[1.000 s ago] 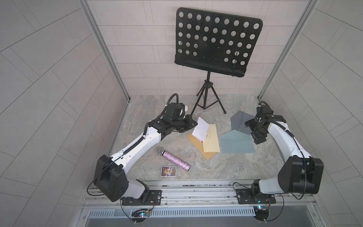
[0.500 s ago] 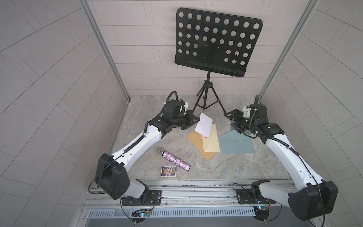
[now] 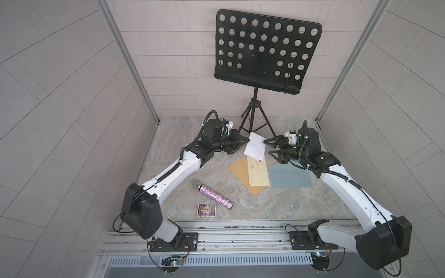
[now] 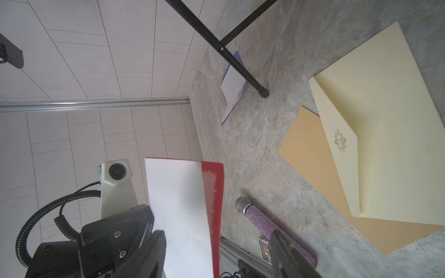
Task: Take the letter paper out of the envelope
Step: Unfold the letter paper.
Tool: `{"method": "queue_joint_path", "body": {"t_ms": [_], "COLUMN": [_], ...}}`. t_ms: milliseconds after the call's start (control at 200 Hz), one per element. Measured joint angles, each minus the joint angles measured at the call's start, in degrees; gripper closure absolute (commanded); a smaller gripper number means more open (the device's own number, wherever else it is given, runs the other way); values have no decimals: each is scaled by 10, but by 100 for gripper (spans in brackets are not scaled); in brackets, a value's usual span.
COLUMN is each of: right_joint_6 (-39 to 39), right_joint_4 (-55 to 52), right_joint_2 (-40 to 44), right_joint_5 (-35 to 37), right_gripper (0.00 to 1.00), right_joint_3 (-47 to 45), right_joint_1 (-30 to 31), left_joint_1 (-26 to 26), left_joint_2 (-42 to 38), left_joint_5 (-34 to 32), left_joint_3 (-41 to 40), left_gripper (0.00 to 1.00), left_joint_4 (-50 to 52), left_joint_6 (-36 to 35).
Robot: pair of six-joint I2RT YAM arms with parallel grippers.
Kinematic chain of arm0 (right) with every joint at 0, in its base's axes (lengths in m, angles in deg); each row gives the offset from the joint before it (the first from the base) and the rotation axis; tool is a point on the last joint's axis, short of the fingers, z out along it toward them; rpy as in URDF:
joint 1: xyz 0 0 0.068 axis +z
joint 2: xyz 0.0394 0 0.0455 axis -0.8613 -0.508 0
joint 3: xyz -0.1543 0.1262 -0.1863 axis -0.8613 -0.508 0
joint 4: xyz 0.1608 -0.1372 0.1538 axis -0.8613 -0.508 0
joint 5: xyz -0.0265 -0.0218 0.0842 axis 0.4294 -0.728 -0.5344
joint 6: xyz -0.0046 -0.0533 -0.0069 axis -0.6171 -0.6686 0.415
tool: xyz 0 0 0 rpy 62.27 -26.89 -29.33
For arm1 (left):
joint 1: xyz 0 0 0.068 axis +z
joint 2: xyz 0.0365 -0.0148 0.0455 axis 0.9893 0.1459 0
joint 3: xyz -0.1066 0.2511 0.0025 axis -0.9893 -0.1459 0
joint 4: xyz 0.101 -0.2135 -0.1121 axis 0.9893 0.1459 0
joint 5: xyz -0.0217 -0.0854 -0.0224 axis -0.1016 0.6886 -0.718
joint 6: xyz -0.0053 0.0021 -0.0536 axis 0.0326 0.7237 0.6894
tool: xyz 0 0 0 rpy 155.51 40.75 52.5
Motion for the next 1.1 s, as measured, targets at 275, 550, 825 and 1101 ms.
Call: {"method": "queue_joint_path", "body": {"t_ms": [275, 550, 825, 1101], "right_joint_6": [24, 38, 48, 48], "right_joint_4": [9, 17, 27, 14], "right_joint_2": [-12, -28, -30, -30], "right_joint_5": [-9, -14, -15, -16], "right_gripper": [39, 41, 44, 47], "right_joint_3": [14, 31, 33, 36], "right_joint_1": [3, 8, 9, 11], "left_joint_1": [0, 0, 0, 0], "left_joint_2": [15, 15, 15, 15], "left_joint_5": [3, 4, 4, 4], "left_joint_3": [0, 0, 0, 0], "left_gripper": [100, 100, 100, 100], "left_joint_4": [-14, -15, -18, -18], "left_joint_6": [15, 15, 15, 15]}}
